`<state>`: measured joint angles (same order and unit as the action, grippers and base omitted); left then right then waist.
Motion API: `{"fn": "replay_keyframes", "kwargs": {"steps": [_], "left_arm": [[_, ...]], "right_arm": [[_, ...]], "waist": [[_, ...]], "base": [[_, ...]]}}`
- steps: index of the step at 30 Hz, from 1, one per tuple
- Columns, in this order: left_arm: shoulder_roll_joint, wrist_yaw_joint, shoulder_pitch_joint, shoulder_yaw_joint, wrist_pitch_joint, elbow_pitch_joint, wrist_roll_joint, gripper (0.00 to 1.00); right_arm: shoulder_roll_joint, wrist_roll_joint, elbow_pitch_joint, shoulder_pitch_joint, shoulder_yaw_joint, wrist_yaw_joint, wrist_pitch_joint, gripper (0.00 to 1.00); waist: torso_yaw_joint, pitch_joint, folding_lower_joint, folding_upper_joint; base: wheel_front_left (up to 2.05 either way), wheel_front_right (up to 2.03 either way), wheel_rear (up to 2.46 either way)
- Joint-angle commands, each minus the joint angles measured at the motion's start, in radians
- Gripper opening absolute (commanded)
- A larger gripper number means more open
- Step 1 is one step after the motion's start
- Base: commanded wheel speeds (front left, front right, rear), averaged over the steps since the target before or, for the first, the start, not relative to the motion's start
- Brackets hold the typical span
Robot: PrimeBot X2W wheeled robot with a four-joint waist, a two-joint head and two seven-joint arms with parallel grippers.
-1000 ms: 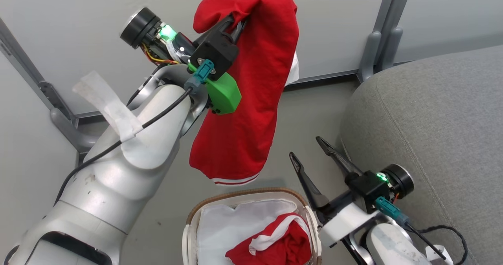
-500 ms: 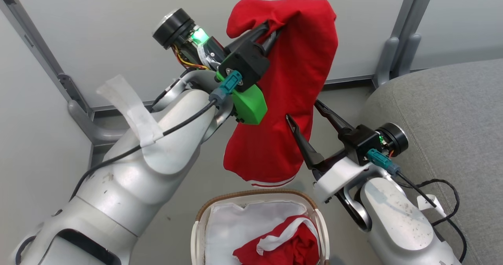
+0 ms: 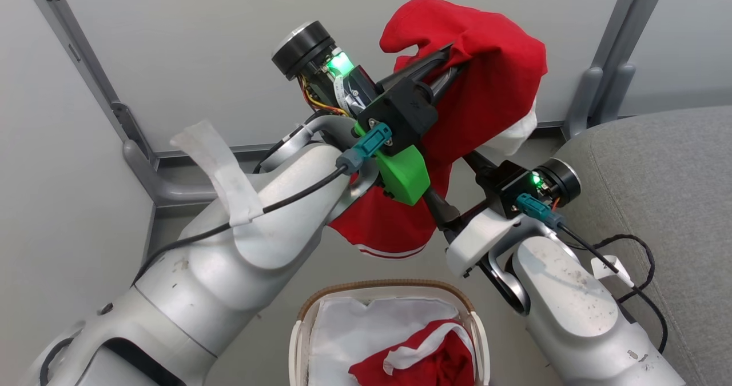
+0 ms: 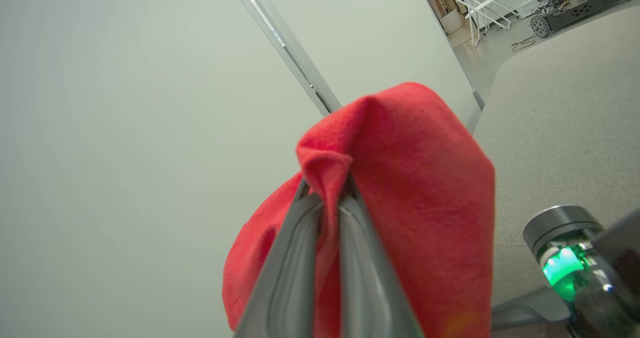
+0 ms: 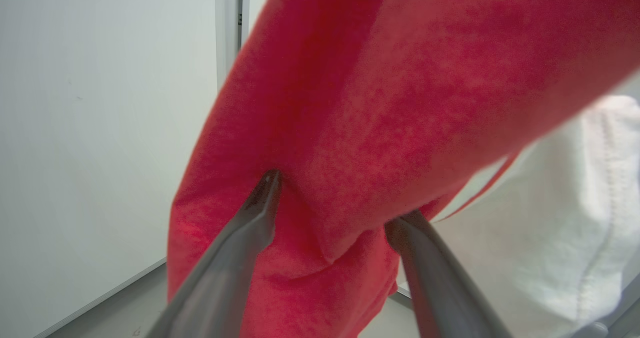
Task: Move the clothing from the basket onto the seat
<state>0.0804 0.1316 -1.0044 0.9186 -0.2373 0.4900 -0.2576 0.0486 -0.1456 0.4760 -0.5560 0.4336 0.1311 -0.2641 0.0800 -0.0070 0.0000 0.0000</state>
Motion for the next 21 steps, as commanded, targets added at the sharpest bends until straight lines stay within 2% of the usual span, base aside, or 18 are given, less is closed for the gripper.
{"fn": "replay_keyframes", "kwargs": {"steps": [1, 2, 3, 11, 21], "left_arm": [[0.005, -0.002, -0.003, 0.0, 0.003, -0.003, -0.015, 0.0], [0.008, -0.004, 0.004, -0.003, 0.005, -0.004, -0.021, 0.0], [0.011, -0.006, 0.011, -0.007, 0.007, -0.002, -0.026, 0.0], [0.05, -0.011, 0.053, -0.031, -0.008, 0.039, -0.063, 0.0], [0.068, -0.029, 0.113, -0.072, -0.023, 0.103, -0.113, 0.0]], "right_arm": [[0.003, -0.005, 0.005, -0.016, 0.002, -0.001, -0.001, 0.37], [0.003, -0.005, 0.007, -0.019, 0.003, -0.001, -0.001, 0.16], [0.003, -0.004, 0.006, -0.021, 0.003, -0.001, -0.001, 0.0], [0.003, 0.002, -0.022, 0.016, -0.001, -0.001, -0.001, 0.0], [0.003, 0.007, -0.047, 0.056, -0.029, -0.001, -0.001, 0.0]], "waist": [[0.004, -0.003, 0.0, 0.0], [0.006, -0.004, 0.0, 0.0], [0.007, -0.005, 0.0, 0.0], [0.002, -0.008, 0.0, 0.0], [-0.019, -0.005, 0.0, 0.0]], "base": [[0.0, 0.0, 0.0], [0.0, 0.0, 0.0], [0.0, 0.0, 0.0], [0.0, 0.0, 0.0], [0.0, 0.0, 0.0]]}}
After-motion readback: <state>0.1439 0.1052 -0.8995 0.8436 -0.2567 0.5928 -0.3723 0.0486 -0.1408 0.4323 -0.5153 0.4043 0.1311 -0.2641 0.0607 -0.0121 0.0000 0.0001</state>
